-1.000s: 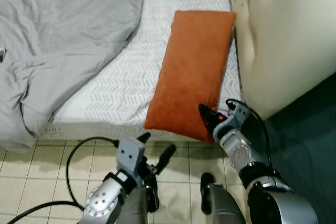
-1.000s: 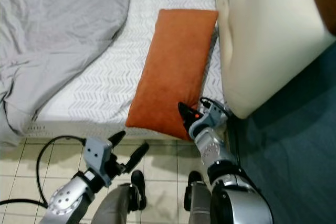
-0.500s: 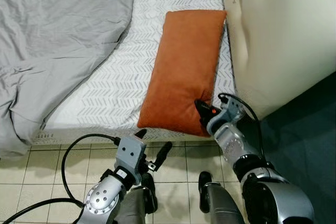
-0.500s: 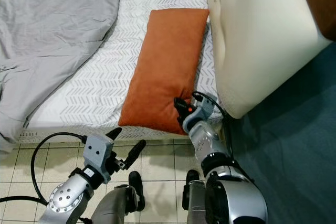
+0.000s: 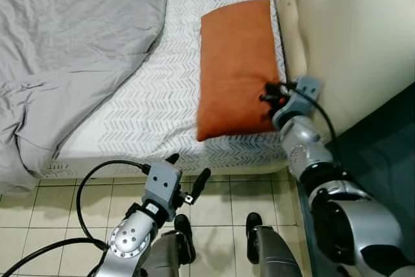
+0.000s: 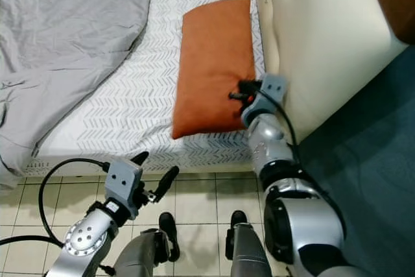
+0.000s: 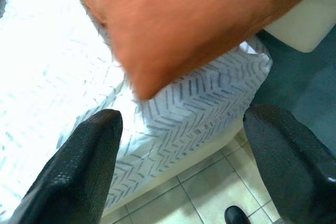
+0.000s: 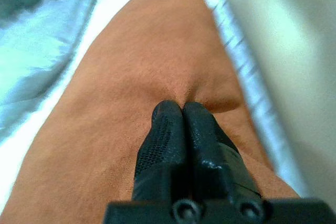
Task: Clean up the room
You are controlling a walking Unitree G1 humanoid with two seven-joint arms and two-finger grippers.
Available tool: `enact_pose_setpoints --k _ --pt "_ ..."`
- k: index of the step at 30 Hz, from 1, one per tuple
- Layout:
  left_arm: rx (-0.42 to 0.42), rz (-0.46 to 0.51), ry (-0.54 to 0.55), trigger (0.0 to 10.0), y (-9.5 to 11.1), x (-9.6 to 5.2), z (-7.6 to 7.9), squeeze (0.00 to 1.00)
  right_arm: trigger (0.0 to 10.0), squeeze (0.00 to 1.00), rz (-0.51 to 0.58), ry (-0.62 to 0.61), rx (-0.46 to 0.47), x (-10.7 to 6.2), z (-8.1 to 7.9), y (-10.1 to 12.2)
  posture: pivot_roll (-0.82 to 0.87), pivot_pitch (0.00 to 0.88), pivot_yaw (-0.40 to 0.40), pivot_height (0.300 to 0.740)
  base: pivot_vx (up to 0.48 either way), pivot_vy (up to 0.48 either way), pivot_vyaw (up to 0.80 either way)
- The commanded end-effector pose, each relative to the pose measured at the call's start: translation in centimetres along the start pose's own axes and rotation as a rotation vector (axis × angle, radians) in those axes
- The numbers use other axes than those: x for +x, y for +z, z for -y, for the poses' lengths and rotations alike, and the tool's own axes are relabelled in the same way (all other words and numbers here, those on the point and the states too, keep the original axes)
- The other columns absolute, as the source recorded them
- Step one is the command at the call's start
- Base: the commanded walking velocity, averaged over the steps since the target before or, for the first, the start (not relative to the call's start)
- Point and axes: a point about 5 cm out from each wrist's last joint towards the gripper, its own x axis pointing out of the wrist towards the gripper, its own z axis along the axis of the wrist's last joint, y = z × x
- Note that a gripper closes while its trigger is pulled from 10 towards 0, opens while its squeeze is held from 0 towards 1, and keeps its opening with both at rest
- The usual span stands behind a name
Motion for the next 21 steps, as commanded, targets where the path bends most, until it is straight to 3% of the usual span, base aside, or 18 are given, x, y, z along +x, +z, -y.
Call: enact_pose_setpoints --k 1,10,11,13,14,21 --pt "0.004 -0.038 -0.002 10.0 -1.0 -0.5 0.2 0.00 0.0 0.00 0.003 -0.041 -0.087 -0.2 0.4 -0.3 -0.03 0.409 0.053 0.740 0.000 0.000 0.00" --pt "0.002 -0.070 -0.034 10.0 -1.9 -1.0 0.7 0.00 0.0 0.00 -0.048 -0.208 -0.149 -1.6 3.1 -2.1 -0.03 0.413 0.057 0.740 0.000 0.000 0.00" --pt "0.001 -0.072 -0.034 10.0 -2.0 -1.0 0.6 0.00 0.0 0.00 -0.069 -0.286 -0.091 -2.2 3.9 -3.1 -0.04 0.416 0.059 0.740 0.000 0.000 0.00" --pt "0.001 -0.073 -0.034 10.0 -2.0 -1.0 0.6 0.00 0.0 0.00 -0.078 -0.314 -0.064 -2.5 4.2 -3.4 -0.04 0.416 0.059 0.740 0.000 0.000 0.00" --pt "0.001 -0.073 -0.033 10.0 -2.1 -0.9 0.5 0.00 0.0 0.00 -0.099 -0.375 0.018 -2.9 4.5 -4.2 -0.04 0.416 0.061 0.740 0.000 0.000 0.00" --pt "0.007 -0.066 -0.030 10.0 -2.0 -0.7 0.3 0.00 0.0 0.00 -0.151 -0.471 0.158 -4.0 4.1 -6.4 -0.04 0.413 0.065 0.740 0.000 0.000 0.00"
